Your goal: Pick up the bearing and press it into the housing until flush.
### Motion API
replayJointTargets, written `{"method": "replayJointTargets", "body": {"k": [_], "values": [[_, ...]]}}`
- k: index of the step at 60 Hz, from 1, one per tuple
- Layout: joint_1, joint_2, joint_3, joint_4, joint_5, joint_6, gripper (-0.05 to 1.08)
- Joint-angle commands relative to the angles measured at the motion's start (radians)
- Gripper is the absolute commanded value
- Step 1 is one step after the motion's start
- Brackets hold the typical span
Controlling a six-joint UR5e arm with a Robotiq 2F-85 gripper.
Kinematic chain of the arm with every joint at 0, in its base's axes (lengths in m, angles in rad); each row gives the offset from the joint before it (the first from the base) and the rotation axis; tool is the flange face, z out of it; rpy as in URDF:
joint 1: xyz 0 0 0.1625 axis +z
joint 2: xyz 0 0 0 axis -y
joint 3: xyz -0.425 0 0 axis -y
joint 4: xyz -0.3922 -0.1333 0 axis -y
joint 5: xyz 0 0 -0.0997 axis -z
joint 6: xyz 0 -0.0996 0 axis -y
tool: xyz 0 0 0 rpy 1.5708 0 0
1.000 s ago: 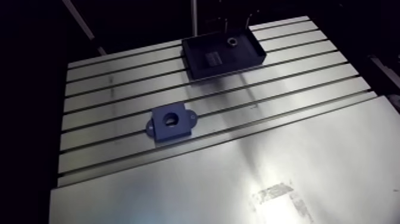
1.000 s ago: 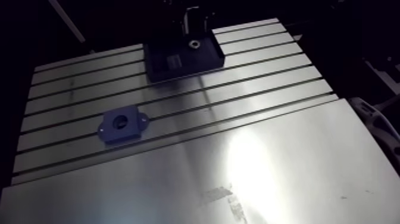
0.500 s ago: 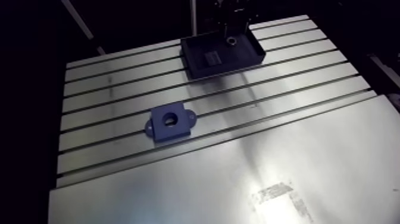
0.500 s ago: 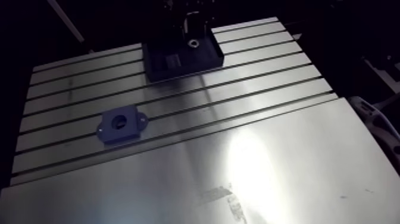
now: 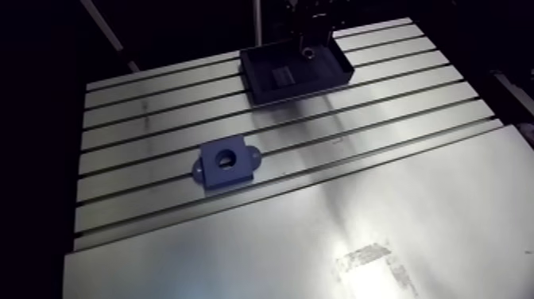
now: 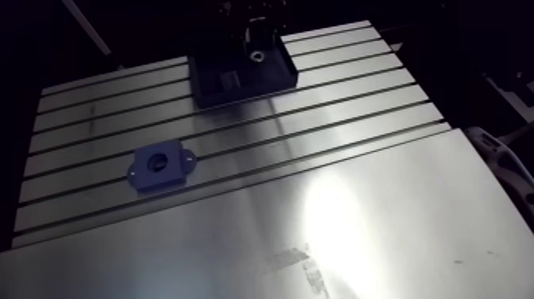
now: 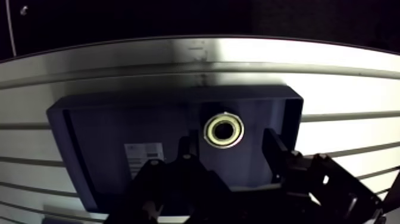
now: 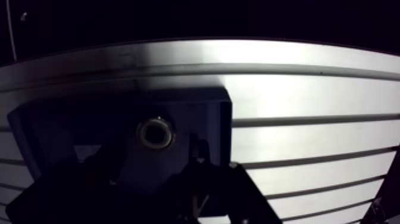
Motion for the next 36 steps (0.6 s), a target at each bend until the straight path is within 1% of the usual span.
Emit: {"method": "replayJointTargets", "body": {"k": [1, 17, 20, 36], "values": [[0.0, 0.008, 0.001, 0.0, 0.0, 0.002, 0.36], [0.001, 0.008, 0.003, -0.007, 0.002, 0.002, 0.36], [0.003, 0.009, 0.004, -0.018, -0.001, 0.001, 0.37], [0.006, 0.01, 0.009, -0.027, -0.002, 0.002, 0.38]]}}
